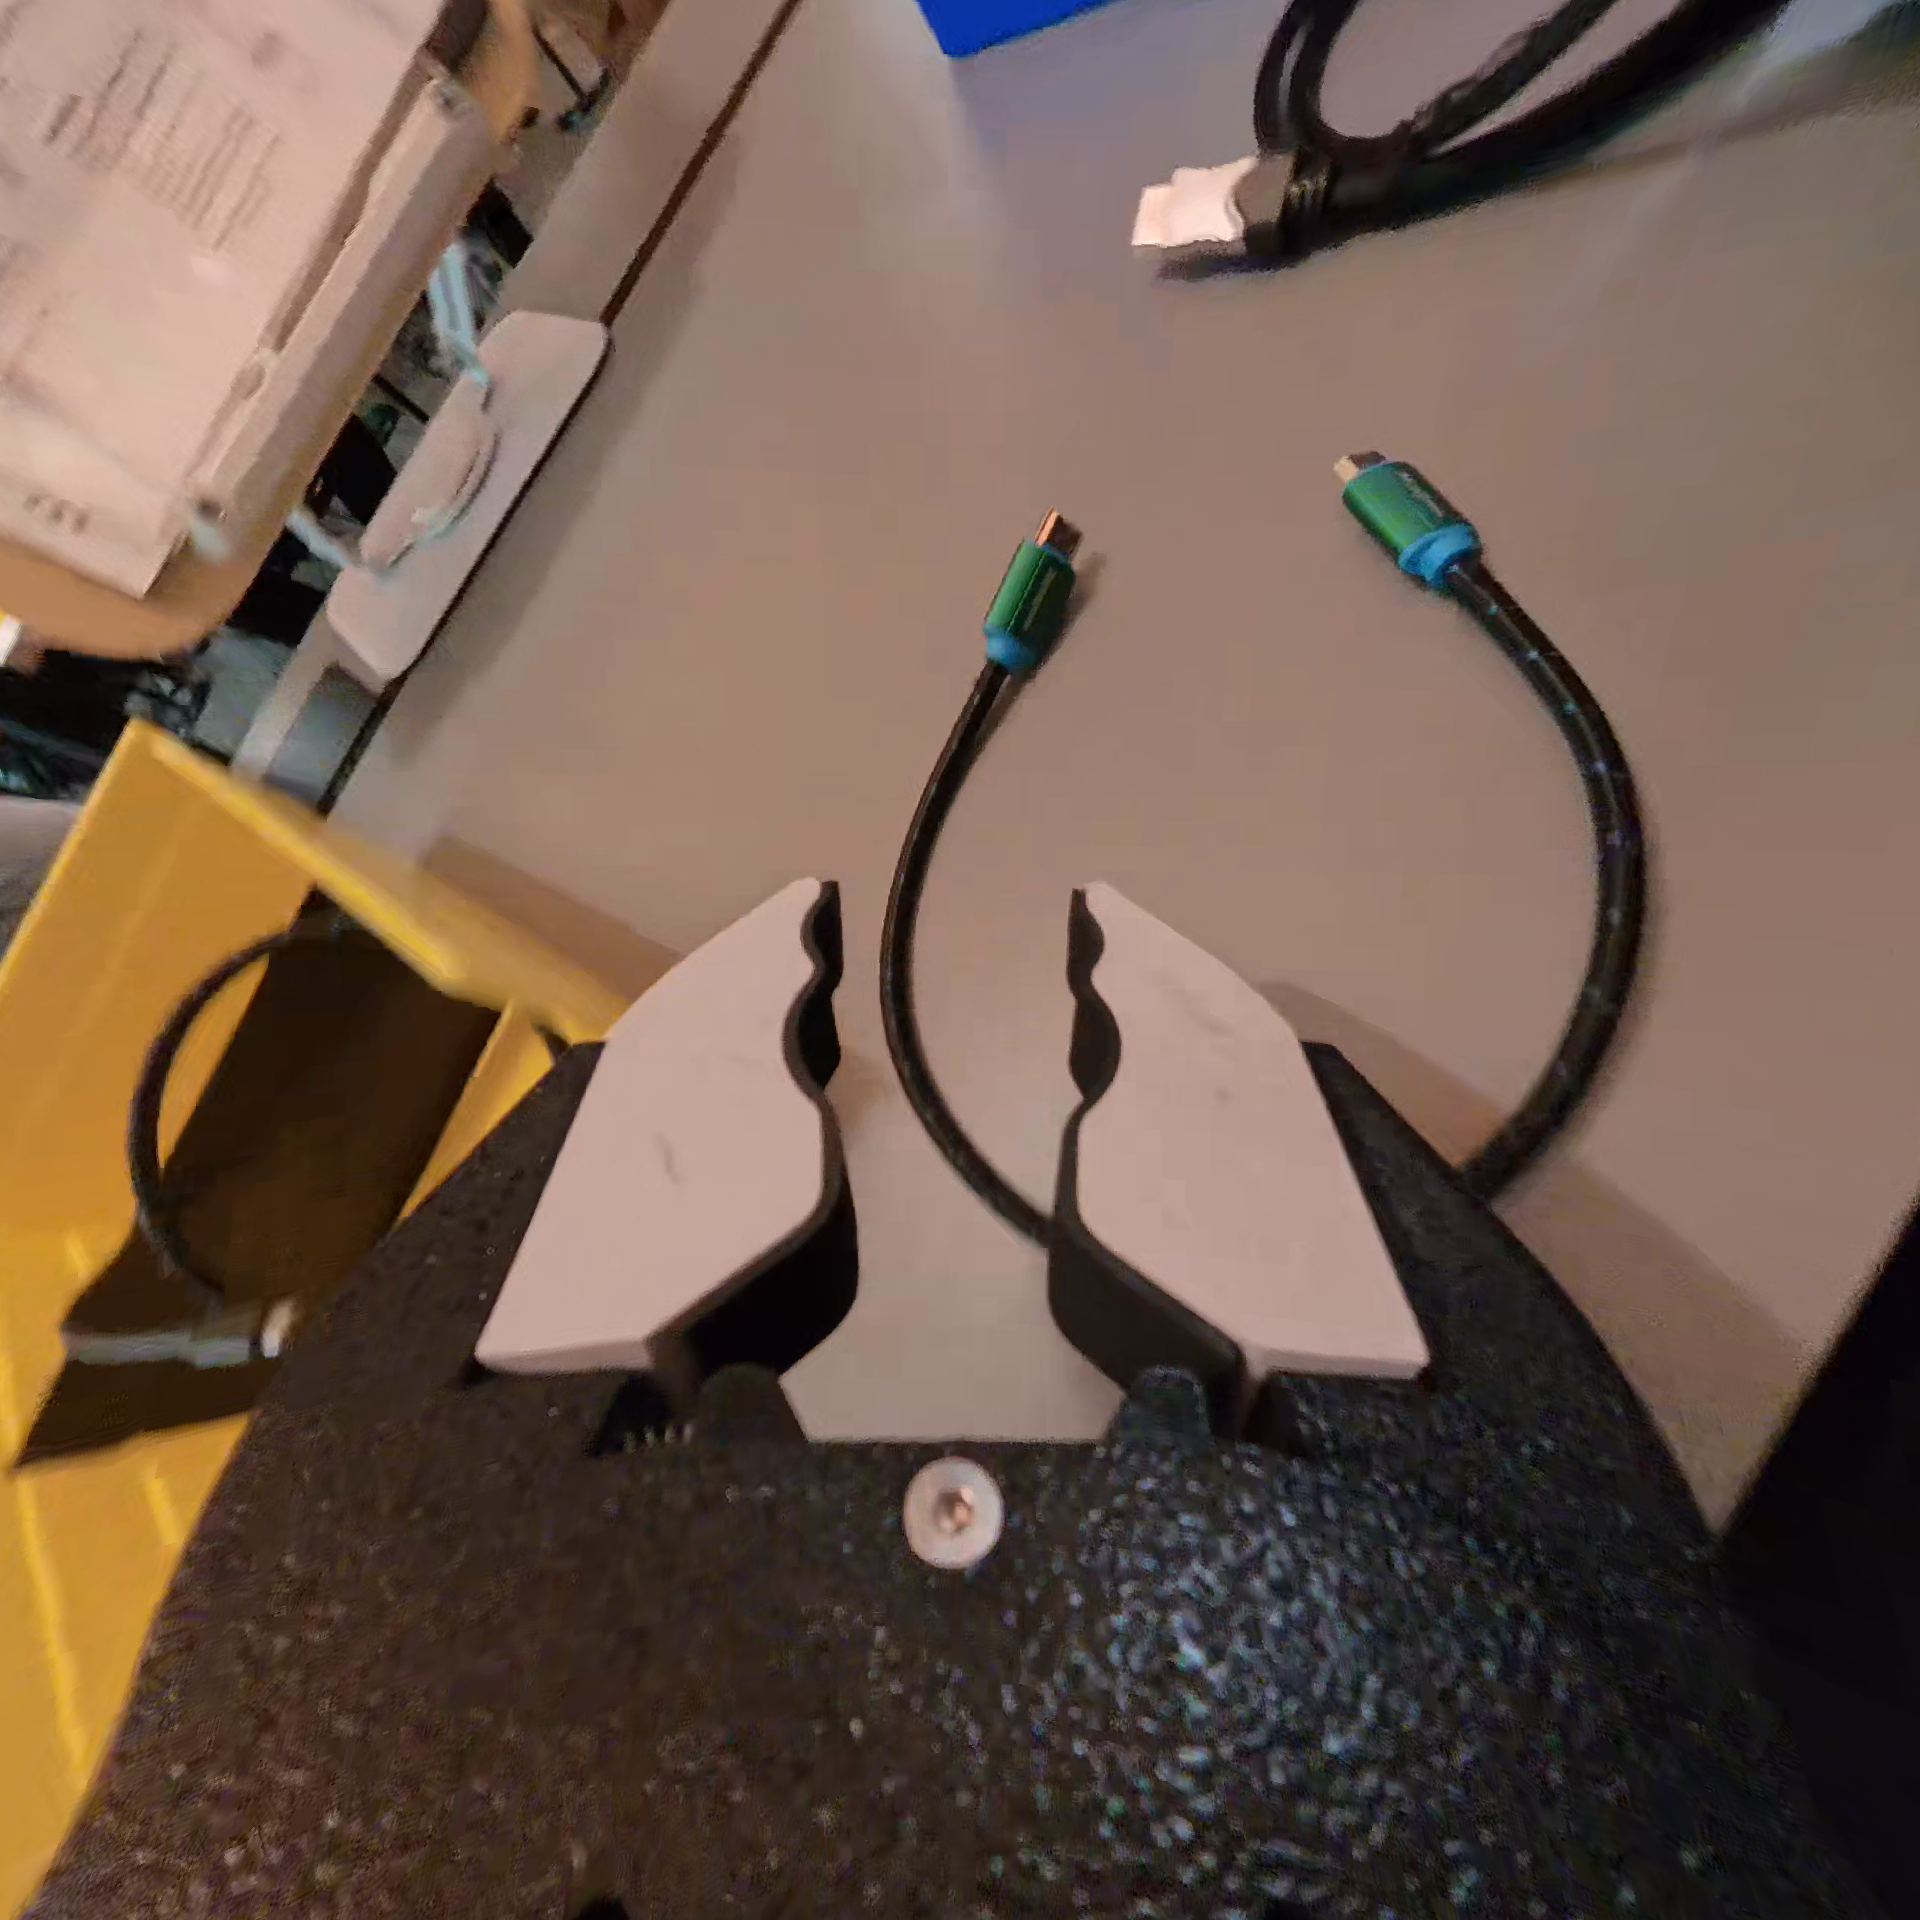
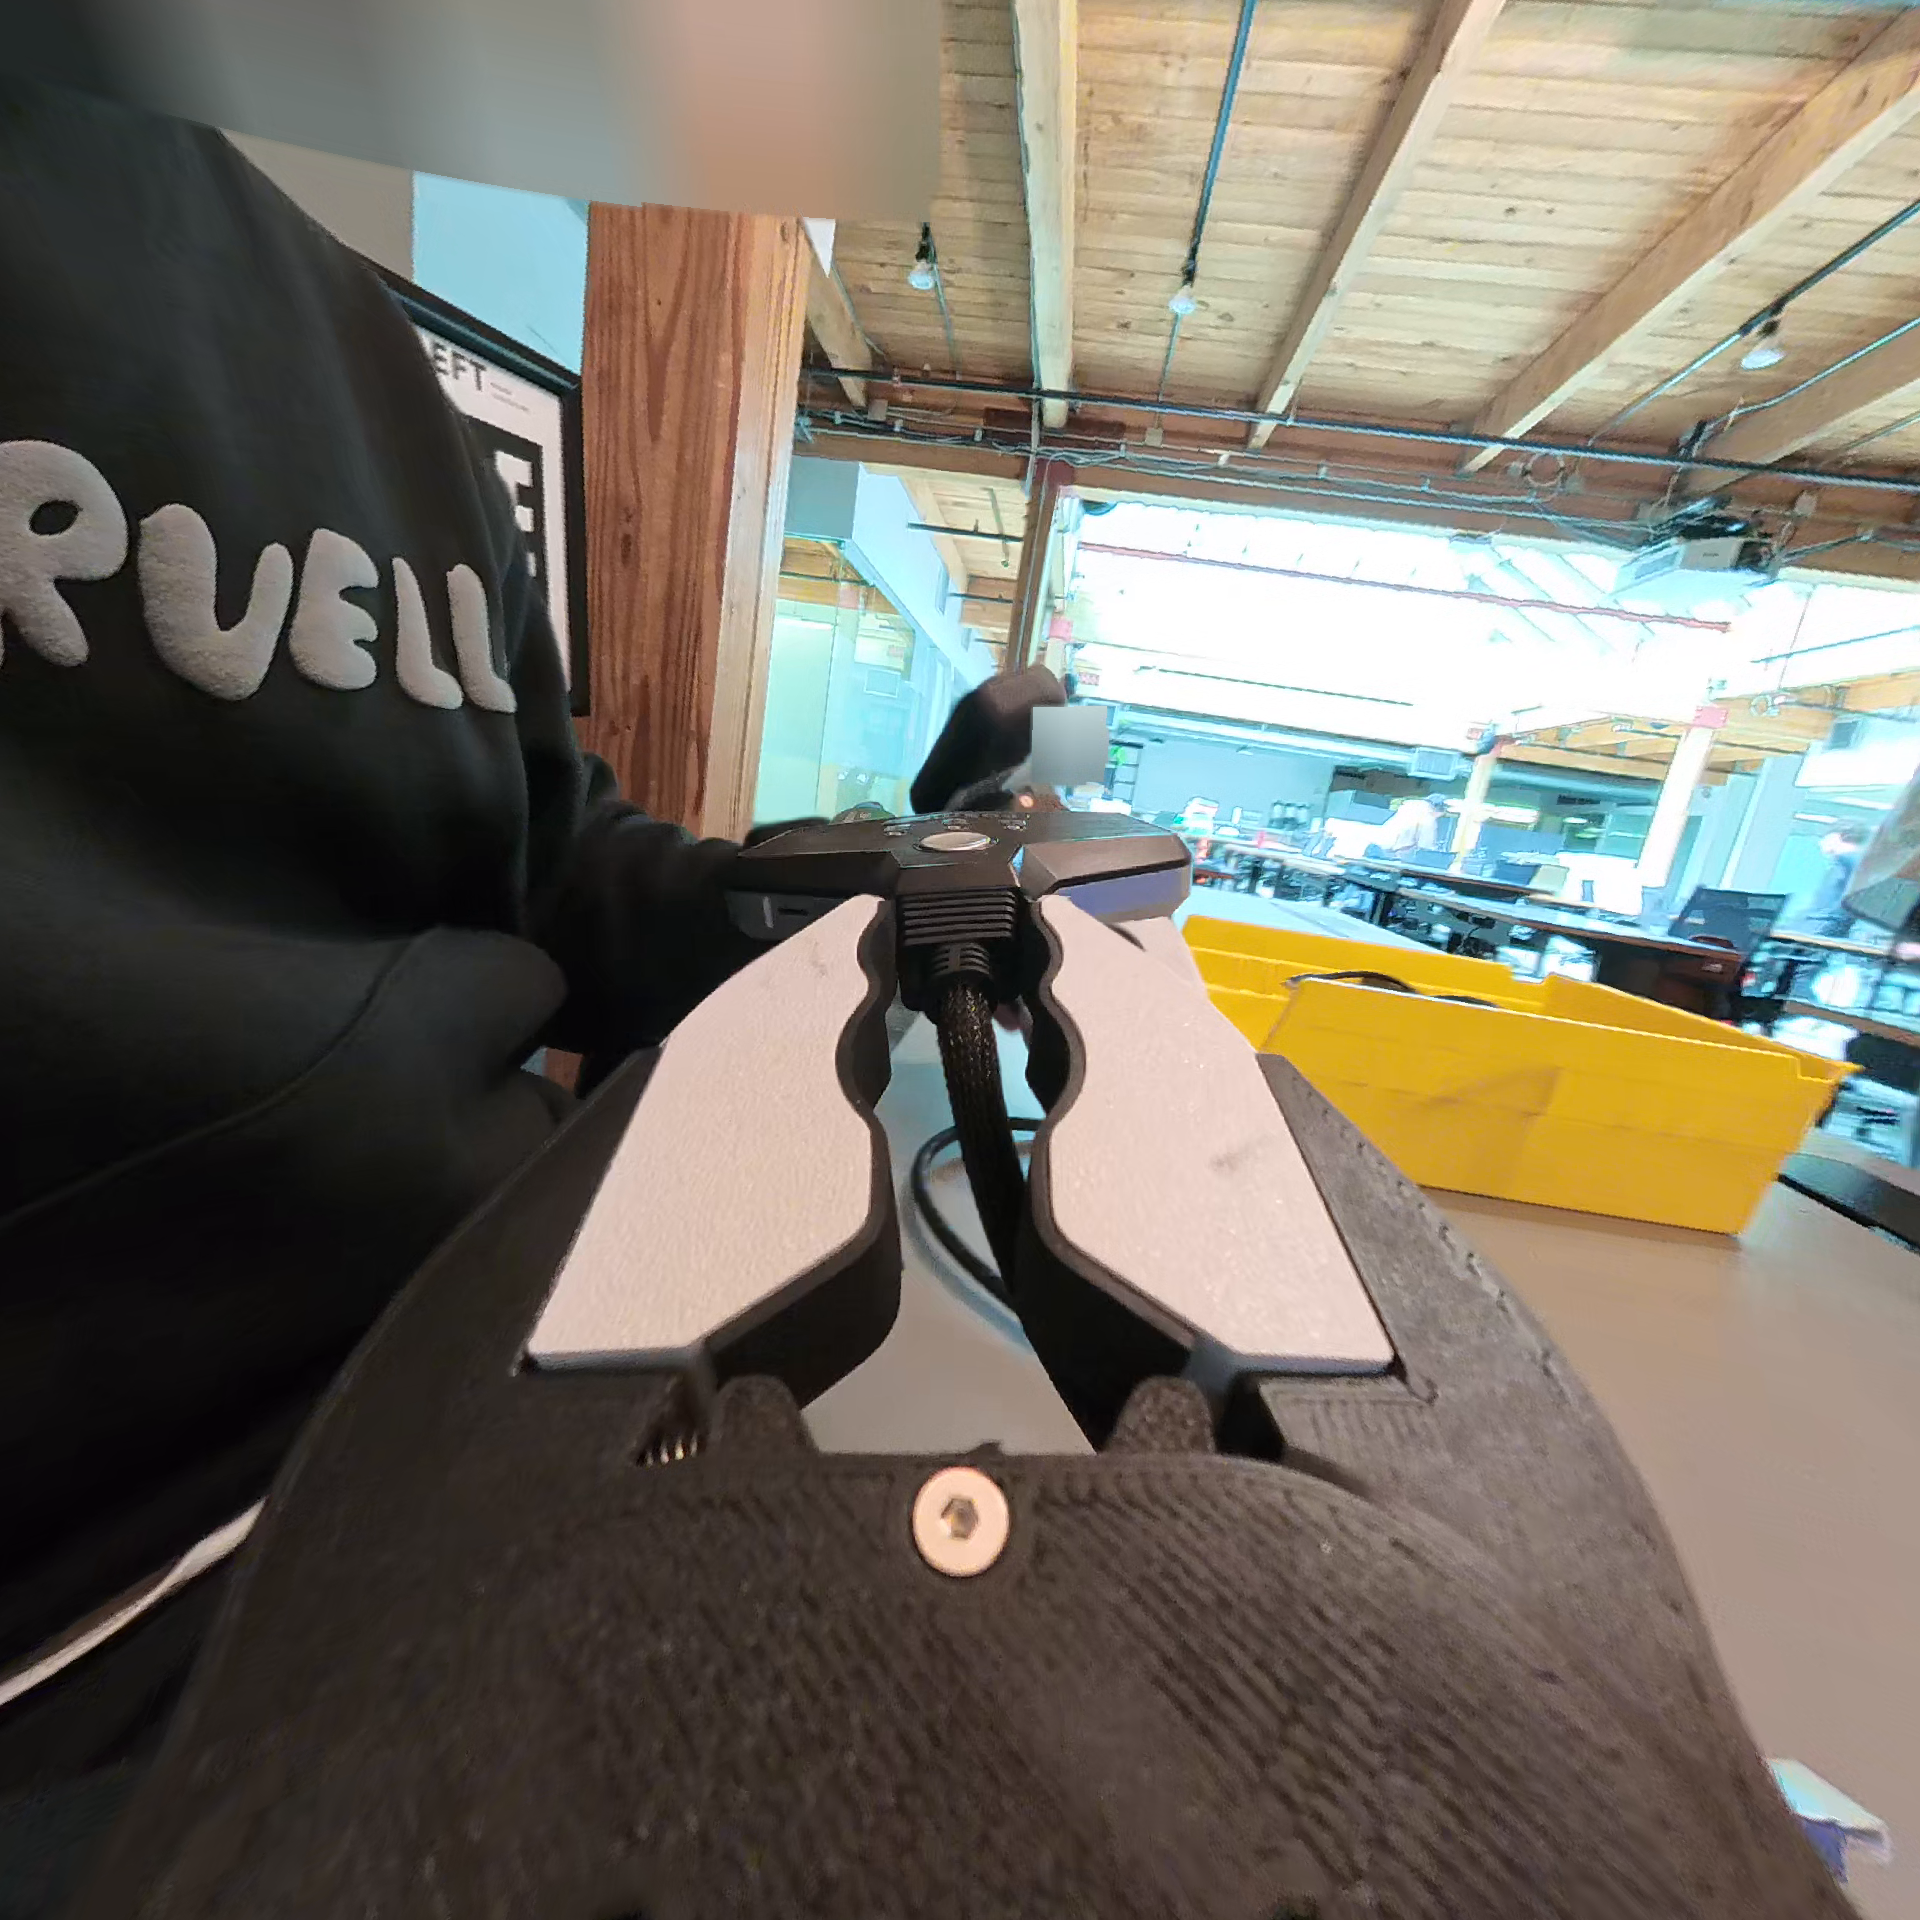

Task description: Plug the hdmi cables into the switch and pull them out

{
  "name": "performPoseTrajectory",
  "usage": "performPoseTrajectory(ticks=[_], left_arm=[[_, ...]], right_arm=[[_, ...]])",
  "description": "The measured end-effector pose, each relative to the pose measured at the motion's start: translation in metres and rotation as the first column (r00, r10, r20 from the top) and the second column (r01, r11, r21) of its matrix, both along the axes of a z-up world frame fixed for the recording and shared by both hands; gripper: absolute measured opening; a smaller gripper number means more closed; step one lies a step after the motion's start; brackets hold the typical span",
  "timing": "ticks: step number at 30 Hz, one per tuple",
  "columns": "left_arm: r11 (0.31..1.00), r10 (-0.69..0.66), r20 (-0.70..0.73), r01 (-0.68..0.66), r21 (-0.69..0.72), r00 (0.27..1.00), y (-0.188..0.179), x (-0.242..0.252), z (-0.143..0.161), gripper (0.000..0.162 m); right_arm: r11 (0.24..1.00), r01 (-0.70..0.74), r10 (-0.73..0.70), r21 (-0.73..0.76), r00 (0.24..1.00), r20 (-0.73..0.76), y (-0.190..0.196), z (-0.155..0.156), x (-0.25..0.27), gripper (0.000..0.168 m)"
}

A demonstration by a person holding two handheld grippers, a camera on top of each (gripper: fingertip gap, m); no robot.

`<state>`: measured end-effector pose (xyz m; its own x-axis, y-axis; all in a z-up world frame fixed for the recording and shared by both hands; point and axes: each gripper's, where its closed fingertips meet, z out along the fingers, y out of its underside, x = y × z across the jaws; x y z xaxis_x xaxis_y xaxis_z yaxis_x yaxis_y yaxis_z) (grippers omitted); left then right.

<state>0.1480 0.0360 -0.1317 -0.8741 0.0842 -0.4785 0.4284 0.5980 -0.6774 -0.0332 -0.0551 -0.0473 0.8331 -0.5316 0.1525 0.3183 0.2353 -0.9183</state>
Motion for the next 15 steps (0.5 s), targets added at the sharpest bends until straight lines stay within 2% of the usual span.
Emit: performPoseTrajectory(ticks=[3,6,11,13,15], left_arm=[[0.998,-0.021,-0.079,0.026,0.064,0.997,-0.037,-0.008,-0.013,0.041],[0.989,-0.005,-0.15,0.027,0.148,0.989,-0.059,-0.007,-0.03,0.046],[0.971,0.1,-0.197,-0.052,0.235,0.975,-0.077,0.009,-0.049,0.047],[0.952,0.122,-0.211,-0.055,0.301,0.97,-0.078,0.011,-0.057,0.046],[0.949,0.128,-0.202,-0.061,0.309,0.971,-0.083,0.017,-0.057,0.045]], right_arm=[[1.0,0.01,-0.01,0.022,1.0,0.018,-0.007,0.004,-0.004,0.023],[0.998,-0.007,0.005,0.062,0.999,0.046,-0.015,0.011,-0.013,0.022],[0.995,-0.006,0.0,0.097,0.998,0.066,-0.02,0.015,-0.014,0.023],[0.996,-0.004,-0.001,0.091,0.998,0.063,-0.019,0.014,-0.013,0.023],[0.996,-0.007,0.002,0.086,0.999,0.054,-0.018,0.013,-0.012,0.023]])
